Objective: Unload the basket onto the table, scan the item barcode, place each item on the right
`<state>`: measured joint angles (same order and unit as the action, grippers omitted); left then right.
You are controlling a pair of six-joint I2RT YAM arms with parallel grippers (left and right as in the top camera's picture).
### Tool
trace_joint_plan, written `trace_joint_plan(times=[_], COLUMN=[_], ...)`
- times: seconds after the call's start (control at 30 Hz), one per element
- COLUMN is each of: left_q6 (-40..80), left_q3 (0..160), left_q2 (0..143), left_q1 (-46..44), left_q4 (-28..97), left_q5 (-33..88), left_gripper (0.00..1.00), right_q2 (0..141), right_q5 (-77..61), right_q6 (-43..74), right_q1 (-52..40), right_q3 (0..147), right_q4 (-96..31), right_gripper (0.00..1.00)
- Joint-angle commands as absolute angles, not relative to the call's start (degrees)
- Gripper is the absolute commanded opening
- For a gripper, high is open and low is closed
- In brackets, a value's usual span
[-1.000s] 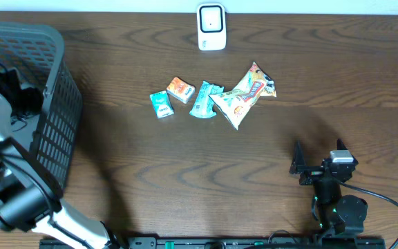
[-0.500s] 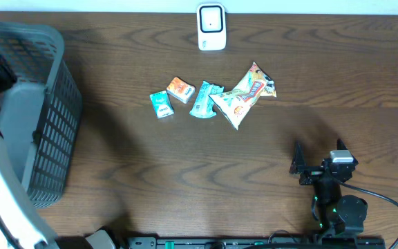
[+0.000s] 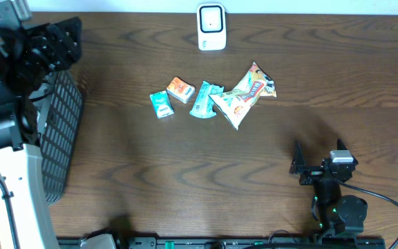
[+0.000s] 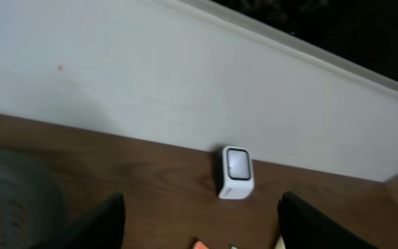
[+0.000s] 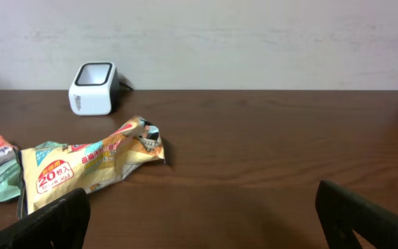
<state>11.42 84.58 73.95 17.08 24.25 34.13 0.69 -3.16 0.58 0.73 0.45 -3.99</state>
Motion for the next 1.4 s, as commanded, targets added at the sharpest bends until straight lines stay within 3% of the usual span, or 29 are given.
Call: trace_joint_plan(times=[0.0, 0.13, 0.47, 0.97, 1.1, 1.37], left_q6=[12.1, 12.1, 12.1, 10.9, 9.9, 9.9], left_q3=[84.6, 84.6, 84.6, 84.6, 84.6, 84.6], left_q2=[73.9, 74.0, 78.2, 94.0, 98.7, 106.2], left_q1=[18.0, 22.3, 37.0, 37.7, 37.7, 37.2], left_q4=[24.9, 26.9, 31.4, 36.7, 36.4, 33.8], left_q5=[20.3, 9.7, 8.9, 9.0, 9.0, 15.7], left_gripper=[0.78, 0.82, 0.9, 0.91, 0.96, 0.97], right_q2=[0.4, 0.4, 0.4, 0.4, 0.4, 0.4], right_q5=[-3.2, -3.2, -3.2, -3.2, -3.2, -3.2], right_q6=[-0.1, -0.1, -0.1, -0.1, -0.1, -0.1], right_q1=[0.7, 0.7, 0.7, 0.6, 0.7, 0.7], right_q3=[0.3, 0.3, 0.3, 0.3, 0.3, 0.3], right_q4=[-4.1, -4.1, -4.1, -4.1, -4.1, -4.1], right_gripper=[0.99, 0.99, 0.99, 0.99, 0.99, 0.99])
